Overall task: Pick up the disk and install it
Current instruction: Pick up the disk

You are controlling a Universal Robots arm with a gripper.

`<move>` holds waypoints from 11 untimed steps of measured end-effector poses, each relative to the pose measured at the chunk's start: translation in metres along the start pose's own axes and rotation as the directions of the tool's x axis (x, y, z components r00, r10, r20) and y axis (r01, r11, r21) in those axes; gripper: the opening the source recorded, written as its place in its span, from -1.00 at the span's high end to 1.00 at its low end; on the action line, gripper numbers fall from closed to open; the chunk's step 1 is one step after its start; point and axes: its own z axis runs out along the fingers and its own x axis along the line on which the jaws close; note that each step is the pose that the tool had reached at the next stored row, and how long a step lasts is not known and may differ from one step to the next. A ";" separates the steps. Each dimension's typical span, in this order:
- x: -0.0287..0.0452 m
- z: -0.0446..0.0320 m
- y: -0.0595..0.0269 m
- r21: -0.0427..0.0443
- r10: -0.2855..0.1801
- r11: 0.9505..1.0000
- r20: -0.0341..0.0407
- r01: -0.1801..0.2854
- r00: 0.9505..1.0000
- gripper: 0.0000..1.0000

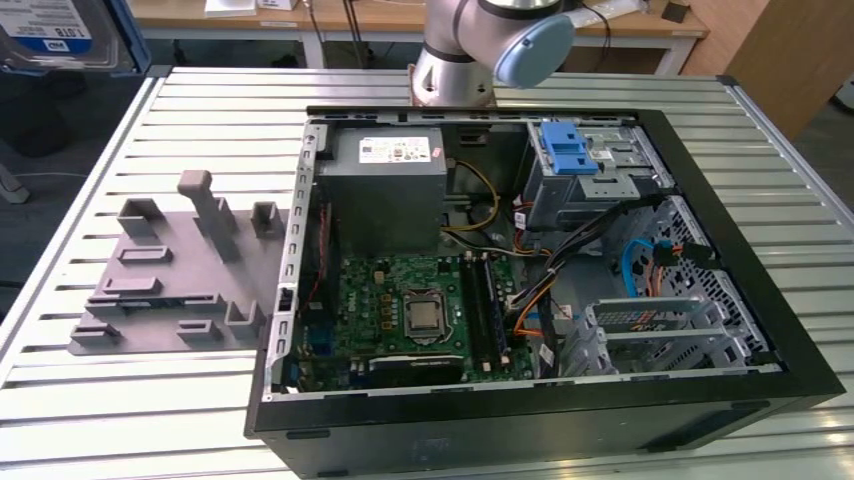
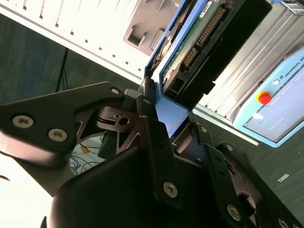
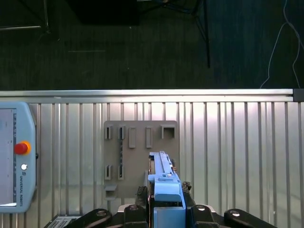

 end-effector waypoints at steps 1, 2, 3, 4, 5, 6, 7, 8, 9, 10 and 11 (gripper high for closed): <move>0.0006 0.0000 -0.0019 0.000 0.000 1.000 0.000 0.000 1.000 0.26; 0.0009 0.0000 -0.0040 0.000 0.000 1.000 0.000 0.000 1.000 0.26; 0.0009 0.0000 -0.0059 0.000 0.000 1.000 0.001 0.000 1.000 0.26; 0.0009 0.0000 -0.0080 0.000 0.000 1.000 0.001 0.000 1.000 0.26; 0.0009 -0.0001 -0.0101 0.000 0.000 1.000 0.001 0.000 1.000 0.26; 0.0008 -0.0002 -0.0122 0.000 0.000 1.000 0.001 0.000 1.000 0.26; 0.0010 -0.0001 -0.0136 0.000 0.000 1.000 0.001 0.000 1.000 0.26; 0.0021 0.0000 -0.0141 0.000 0.000 1.000 0.001 0.000 1.000 0.26; 0.0040 0.0002 -0.0142 0.000 0.000 1.000 0.002 0.000 1.000 0.26; 0.0063 0.0003 -0.0144 0.000 0.000 1.000 0.002 0.000 1.000 0.26; 0.0088 0.0003 -0.0145 0.000 0.000 1.000 0.003 0.000 1.000 0.26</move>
